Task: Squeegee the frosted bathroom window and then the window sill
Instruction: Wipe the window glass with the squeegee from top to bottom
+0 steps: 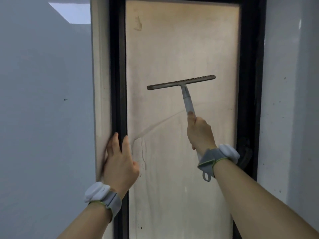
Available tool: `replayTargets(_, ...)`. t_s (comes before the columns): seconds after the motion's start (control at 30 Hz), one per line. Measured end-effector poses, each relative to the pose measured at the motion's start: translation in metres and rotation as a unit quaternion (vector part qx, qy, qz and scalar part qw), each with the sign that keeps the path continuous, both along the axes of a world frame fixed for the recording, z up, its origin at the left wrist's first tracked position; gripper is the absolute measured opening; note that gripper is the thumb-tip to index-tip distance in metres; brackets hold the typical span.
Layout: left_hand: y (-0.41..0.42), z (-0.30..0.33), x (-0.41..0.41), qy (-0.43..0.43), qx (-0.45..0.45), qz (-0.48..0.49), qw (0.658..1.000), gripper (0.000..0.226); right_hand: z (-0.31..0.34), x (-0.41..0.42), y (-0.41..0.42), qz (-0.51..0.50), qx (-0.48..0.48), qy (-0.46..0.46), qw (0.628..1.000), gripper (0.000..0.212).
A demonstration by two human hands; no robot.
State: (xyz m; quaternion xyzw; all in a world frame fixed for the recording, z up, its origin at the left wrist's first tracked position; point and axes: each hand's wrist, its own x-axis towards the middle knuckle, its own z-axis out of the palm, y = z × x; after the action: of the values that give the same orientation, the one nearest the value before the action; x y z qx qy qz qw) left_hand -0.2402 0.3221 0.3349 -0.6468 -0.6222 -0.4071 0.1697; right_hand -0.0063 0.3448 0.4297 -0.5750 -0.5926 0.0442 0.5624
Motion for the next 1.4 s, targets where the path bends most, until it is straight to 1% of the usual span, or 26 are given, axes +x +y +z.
replayTargets(0.1, 0.002, -0.002, 0.001, 0.008, -0.001, 0.011, 1.0, 0.078, -0.021, -0.004, 0.005, 0.003, 0.004, 0.026, 1.0, 0.058)
replayTargets(0.33, 0.01, -0.01, 0.002, 0.016, 0.016, 0.022, 0.999, 0.077, -0.098, -0.021, 0.013, 0.016, 0.016, 0.087, 0.996, 0.061)
replayTargets(0.43, 0.013, -0.014, 0.002, 0.024, 0.024, 0.029, 0.999, 0.078, -0.121, -0.019, 0.011, 0.023, 0.007, 0.087, 0.996, 0.066)
replayTargets(0.6, 0.013, -0.012, 0.004, 0.017, 0.023, 0.032, 0.999, 0.079, -0.158, -0.014, -0.006, 0.018, -0.034, 0.072, 0.997, 0.062)
replayTargets(0.7, 0.009, -0.01, 0.004, 0.013, 0.013, 0.029, 0.999, 0.079, -0.16, -0.012, -0.016, 0.016, -0.049, 0.061, 0.997, 0.059)
replayTargets(0.83, 0.005, -0.007, 0.001, 0.006, -0.001, 0.018, 1.0, 0.081, -0.147, -0.011, -0.026, 0.015, -0.045, 0.058, 0.997, 0.055)
replayTargets(0.97, 0.003, -0.005, -0.001, 0.008, 0.0, 0.012, 1.0, 0.082, -0.104, -0.012, -0.025, 0.016, -0.037, 0.047, 0.998, 0.05)
replayTargets(1.1, 0.006, -0.007, -0.001, 0.008, 0.0, 0.008, 1.0, 0.081, -0.055, -0.016, -0.015, 0.014, -0.015, 0.034, 0.999, 0.054)
replayTargets(1.17, 0.008, -0.009, -0.002, 0.01, 0.004, 0.011, 1.0, 0.081, -0.043, -0.018, -0.009, 0.017, -0.014, 0.037, 0.999, 0.056)
replayTargets(1.23, 0.011, -0.011, -0.001, 0.011, 0.011, 0.013, 1.0, 0.081, -0.045, -0.022, -0.004, 0.027, -0.016, 0.046, 0.998, 0.055)
replayTargets(1.3, 0.014, -0.014, 0.0, 0.01, 0.018, 0.014, 1.0, 0.081, -0.061, -0.027, 0.0, 0.035, -0.019, 0.043, 0.998, 0.053)
replayTargets(1.4, 0.018, -0.017, 0.002, 0.001, 0.029, 0.012, 1.0, 0.083, -0.103, -0.029, 0.001, 0.025, -0.026, 0.0, 0.999, 0.047)
